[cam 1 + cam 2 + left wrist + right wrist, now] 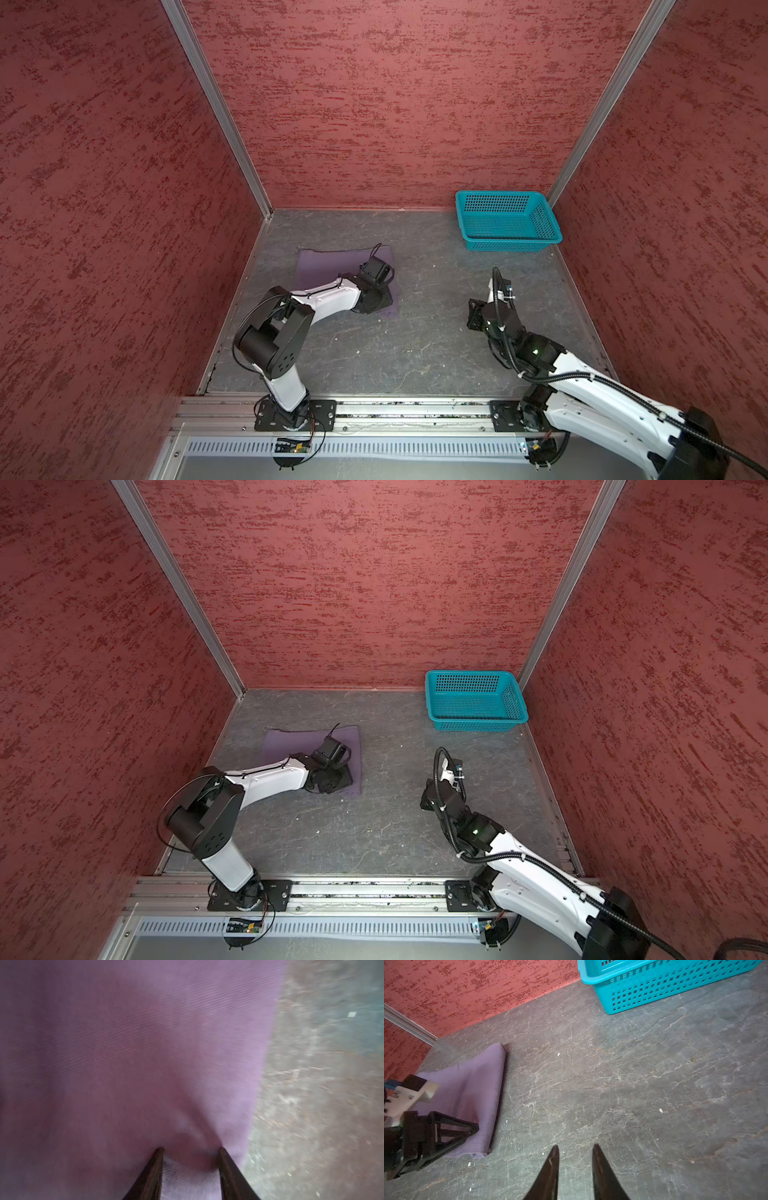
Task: Fold and stack the trousers
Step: Move the trousers to the top-left of the table.
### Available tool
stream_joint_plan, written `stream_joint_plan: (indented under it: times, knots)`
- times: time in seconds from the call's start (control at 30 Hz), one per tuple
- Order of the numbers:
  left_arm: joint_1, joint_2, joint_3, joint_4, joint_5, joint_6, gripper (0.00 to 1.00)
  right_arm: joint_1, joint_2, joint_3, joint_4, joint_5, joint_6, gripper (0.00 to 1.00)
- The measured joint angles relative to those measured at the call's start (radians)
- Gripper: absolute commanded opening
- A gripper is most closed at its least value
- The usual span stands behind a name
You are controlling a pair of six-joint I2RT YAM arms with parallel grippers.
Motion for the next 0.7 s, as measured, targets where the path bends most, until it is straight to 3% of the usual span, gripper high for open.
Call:
stream_joint_plan:
  times: [0.23,0.43,0.63,0.67,0.7]
  knots:
    - [0.089,0.024,0.005,0.065,0.084,-0.003,0.43,0.000,-0.008,0.000,-0.002,0.003,0.000,0.29]
    - [0.188,0.030,0.031,0.038,0.076,0.032,0.44,-0.002,-0.009,0.000,-0.002,0.012,-0.001,0.34]
    - [0.217,-0.032,0.047,-0.053,0.016,0.079,0.46,-0.003,0.030,0.008,0.003,0.014,-0.011,0.67]
    - [0.219,-0.060,0.047,-0.066,0.012,0.085,0.47,-0.003,0.042,0.014,0.009,0.009,-0.015,0.75]
    - [0.219,-0.088,0.045,-0.073,0.011,0.087,0.48,-0.003,0.056,0.021,0.013,0.006,-0.023,0.91]
